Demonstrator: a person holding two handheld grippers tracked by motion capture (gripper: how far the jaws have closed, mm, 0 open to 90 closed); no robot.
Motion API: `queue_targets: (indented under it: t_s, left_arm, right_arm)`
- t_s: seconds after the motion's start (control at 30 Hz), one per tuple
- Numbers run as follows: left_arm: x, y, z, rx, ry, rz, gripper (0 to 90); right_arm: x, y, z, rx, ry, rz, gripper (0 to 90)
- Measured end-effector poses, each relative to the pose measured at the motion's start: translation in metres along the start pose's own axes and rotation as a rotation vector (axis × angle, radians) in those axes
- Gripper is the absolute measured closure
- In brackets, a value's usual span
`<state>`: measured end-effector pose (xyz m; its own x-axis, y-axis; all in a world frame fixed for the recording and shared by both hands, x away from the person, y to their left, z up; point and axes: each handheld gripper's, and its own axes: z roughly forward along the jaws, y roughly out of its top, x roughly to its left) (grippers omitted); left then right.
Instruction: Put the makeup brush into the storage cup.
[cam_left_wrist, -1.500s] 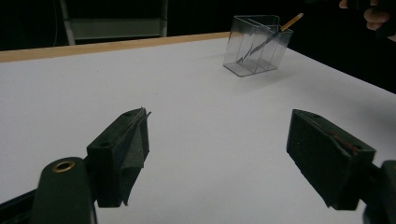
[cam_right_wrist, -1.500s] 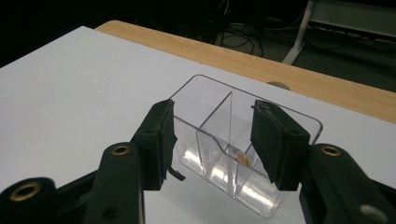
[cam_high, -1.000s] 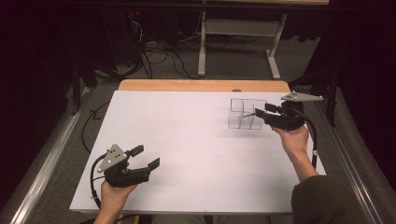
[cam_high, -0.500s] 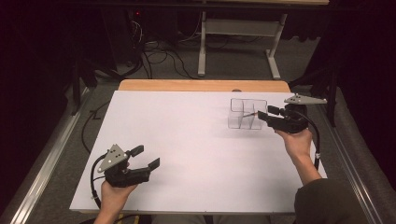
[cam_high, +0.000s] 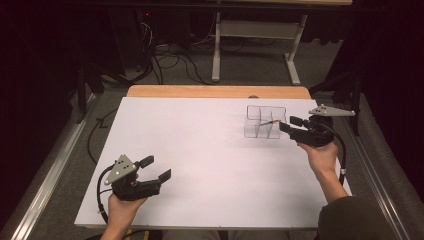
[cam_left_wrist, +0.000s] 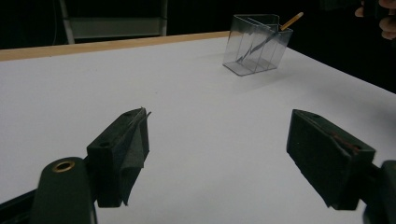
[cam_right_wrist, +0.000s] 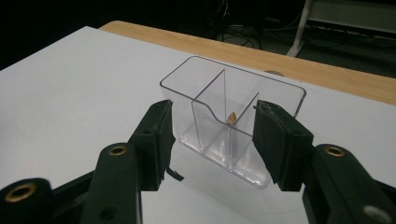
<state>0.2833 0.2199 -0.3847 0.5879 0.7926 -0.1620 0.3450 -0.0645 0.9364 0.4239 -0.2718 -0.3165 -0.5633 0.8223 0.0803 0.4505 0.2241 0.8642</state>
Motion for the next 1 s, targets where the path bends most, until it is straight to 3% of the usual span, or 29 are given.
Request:
queue_targets:
  t_s: [1.0]
  left_arm:
    - [0.0, 0.0, 0.0, 0.001, -0.001, 0.0, 21.3]
  right_arm:
    - [-0.004, -0.019, -0.016, -0.008, 0.006, 0.014, 47.4]
